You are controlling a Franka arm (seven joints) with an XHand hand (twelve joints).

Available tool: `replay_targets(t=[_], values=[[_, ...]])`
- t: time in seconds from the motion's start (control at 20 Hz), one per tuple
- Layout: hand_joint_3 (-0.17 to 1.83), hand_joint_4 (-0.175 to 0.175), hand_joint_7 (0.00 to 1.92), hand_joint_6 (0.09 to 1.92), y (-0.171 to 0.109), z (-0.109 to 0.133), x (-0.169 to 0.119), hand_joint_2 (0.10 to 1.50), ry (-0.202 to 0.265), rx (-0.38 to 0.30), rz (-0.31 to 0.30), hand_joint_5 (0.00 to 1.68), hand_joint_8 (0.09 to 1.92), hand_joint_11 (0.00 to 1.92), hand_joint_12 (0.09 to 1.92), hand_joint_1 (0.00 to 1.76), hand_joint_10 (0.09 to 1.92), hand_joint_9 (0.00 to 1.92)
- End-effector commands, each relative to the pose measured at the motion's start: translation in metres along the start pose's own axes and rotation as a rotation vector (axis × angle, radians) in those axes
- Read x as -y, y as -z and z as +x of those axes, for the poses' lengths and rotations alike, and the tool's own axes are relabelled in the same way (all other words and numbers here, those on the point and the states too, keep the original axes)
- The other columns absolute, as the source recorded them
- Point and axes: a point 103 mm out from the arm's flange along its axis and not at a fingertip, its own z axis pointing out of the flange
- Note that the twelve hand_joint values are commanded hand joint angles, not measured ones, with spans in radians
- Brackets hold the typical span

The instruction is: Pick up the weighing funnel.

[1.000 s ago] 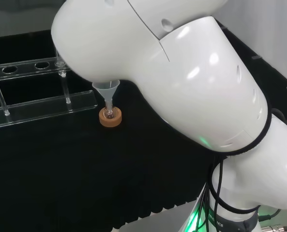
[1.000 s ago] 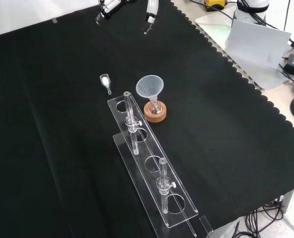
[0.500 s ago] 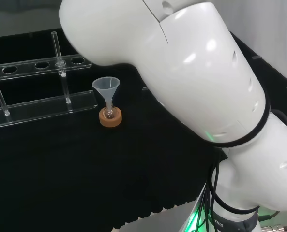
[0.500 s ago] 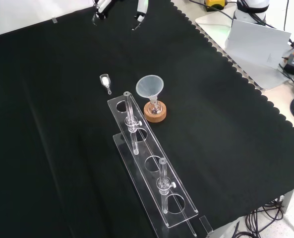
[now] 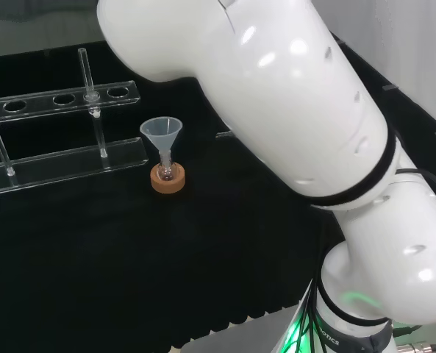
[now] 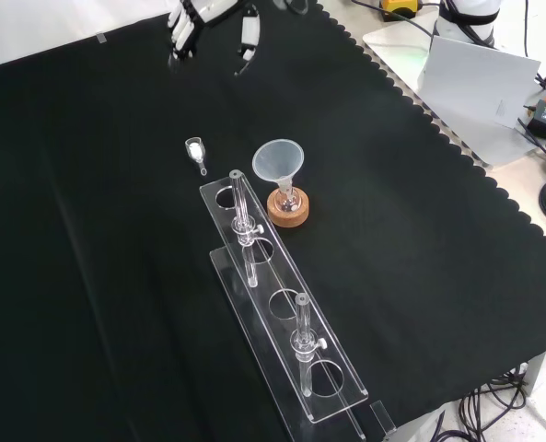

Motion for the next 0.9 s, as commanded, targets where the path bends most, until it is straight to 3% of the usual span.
replay_targets(t=[0.05,0.45,0.7,0.9], values=[[0.53,-0.057,0.52,0.09,-0.048,0.002,-0.050,0.60,0.052,-0.019,0.020,0.59,0.70,0.50,1.28,0.92,0.54,0.80],[0.59,-0.054,0.53,0.09,-0.077,0.000,-0.071,0.57,0.059,-0.034,0.032,0.61,0.70,0.52,1.27,0.94,0.53,0.82],[0.60,-0.053,0.54,0.10,-0.098,0.001,-0.081,0.57,0.070,0.011,0.061,0.61,0.70,0.52,1.27,0.95,0.53,0.82],[0.60,-0.053,0.52,0.10,-0.112,-0.006,-0.090,0.56,0.071,0.008,0.078,0.61,0.69,0.52,1.26,0.97,0.52,0.80]])
